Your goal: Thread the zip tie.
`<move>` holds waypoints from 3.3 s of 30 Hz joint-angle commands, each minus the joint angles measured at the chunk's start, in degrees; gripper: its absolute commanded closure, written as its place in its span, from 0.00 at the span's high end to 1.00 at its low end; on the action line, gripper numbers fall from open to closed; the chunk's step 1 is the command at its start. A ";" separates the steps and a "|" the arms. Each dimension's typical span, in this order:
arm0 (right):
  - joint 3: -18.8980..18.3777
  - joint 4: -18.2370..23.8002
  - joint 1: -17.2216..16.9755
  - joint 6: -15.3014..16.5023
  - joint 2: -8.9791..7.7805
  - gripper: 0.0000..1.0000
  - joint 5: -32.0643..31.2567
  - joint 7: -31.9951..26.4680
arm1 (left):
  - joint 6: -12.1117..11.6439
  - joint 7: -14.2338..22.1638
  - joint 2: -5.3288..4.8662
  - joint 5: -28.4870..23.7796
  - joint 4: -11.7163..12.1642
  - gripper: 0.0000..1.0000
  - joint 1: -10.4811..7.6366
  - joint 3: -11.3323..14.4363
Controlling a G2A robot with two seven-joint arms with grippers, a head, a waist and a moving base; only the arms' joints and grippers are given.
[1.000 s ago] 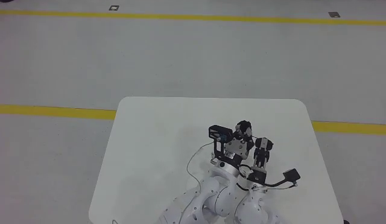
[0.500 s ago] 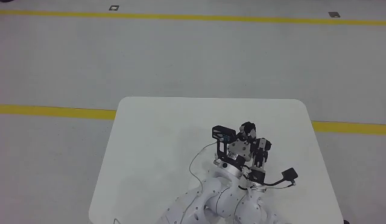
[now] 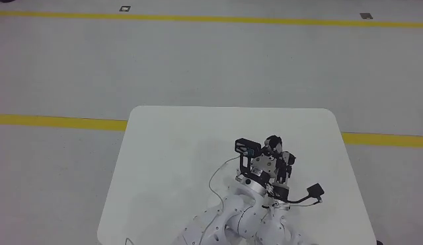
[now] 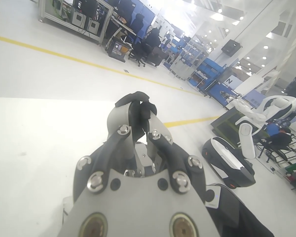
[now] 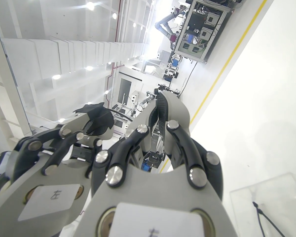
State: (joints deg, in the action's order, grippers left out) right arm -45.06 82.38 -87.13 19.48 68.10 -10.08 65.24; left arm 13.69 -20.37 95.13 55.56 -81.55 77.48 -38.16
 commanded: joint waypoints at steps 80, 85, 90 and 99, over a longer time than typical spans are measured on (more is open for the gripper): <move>-1.06 0.63 -0.54 0.00 0.03 0.48 -0.26 0.40 | -0.86 0.92 0.33 -1.96 -0.14 0.00 -0.28 -0.86; -1.41 0.52 -0.59 0.00 -0.14 0.43 0.31 0.24 | -0.95 1.11 0.27 -1.98 -0.22 0.00 -0.27 -1.10; -1.69 0.69 -0.71 0.00 -0.24 0.46 0.82 -0.09 | -0.21 1.78 0.03 -1.87 -0.65 0.00 -0.21 -2.42; -2.45 3.12 -1.63 0.00 -0.65 0.44 0.70 0.35 | 4.26 -0.80 -0.27 -0.20 0.76 0.00 -0.82 -5.93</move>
State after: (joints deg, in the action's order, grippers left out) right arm -47.46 85.35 -88.67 19.48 67.50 -9.30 65.56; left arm 17.33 -20.80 94.90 54.98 -80.90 76.65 -43.78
